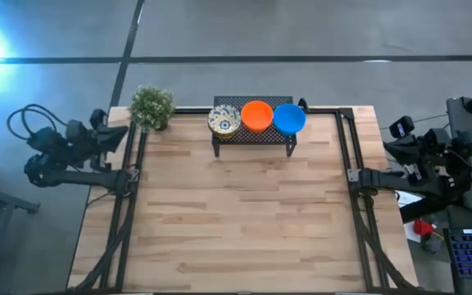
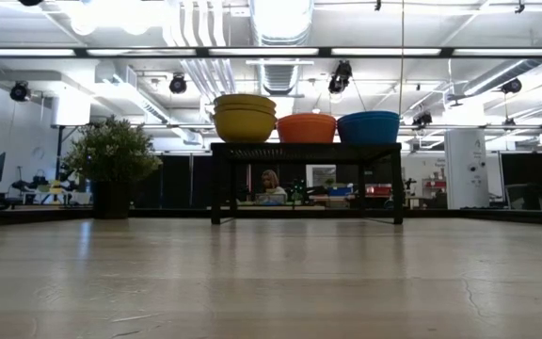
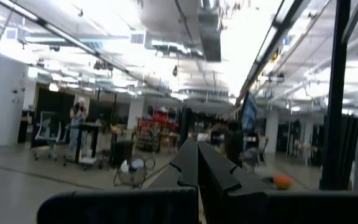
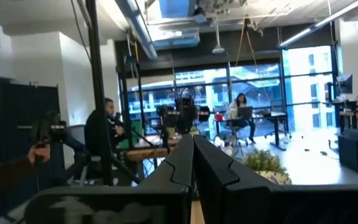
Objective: Pick & Place Mini bowls
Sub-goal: Return to Home Position
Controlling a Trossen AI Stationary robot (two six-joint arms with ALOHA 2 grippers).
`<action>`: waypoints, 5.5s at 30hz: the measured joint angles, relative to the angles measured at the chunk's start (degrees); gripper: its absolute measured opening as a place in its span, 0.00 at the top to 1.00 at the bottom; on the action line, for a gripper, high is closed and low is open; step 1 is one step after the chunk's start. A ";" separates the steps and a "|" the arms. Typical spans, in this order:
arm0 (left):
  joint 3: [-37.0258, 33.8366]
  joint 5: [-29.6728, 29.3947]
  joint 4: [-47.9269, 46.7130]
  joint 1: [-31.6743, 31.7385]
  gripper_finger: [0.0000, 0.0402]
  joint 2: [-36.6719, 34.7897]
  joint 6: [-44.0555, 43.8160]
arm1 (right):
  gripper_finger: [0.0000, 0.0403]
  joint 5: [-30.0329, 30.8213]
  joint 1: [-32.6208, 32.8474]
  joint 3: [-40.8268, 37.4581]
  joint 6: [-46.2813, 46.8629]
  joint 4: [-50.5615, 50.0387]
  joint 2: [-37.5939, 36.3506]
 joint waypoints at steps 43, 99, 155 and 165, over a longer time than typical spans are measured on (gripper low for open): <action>-23.42 1.30 19.35 -0.02 1.00 -8.35 6.87 | 0.98 -0.44 0.00 -19.75 -3.94 17.71 -0.02; -38.56 10.38 12.95 -0.01 1.00 -8.35 -15.59 | 0.98 -5.35 0.00 -48.98 -0.94 49.79 -0.11; -38.62 14.59 9.90 -0.01 1.00 -8.33 -13.33 | 0.98 -4.61 0.00 -48.95 2.07 34.00 0.02; -38.48 14.59 9.92 0.00 1.00 -8.33 -13.33 | 0.98 -4.63 0.00 -48.95 2.06 34.01 0.02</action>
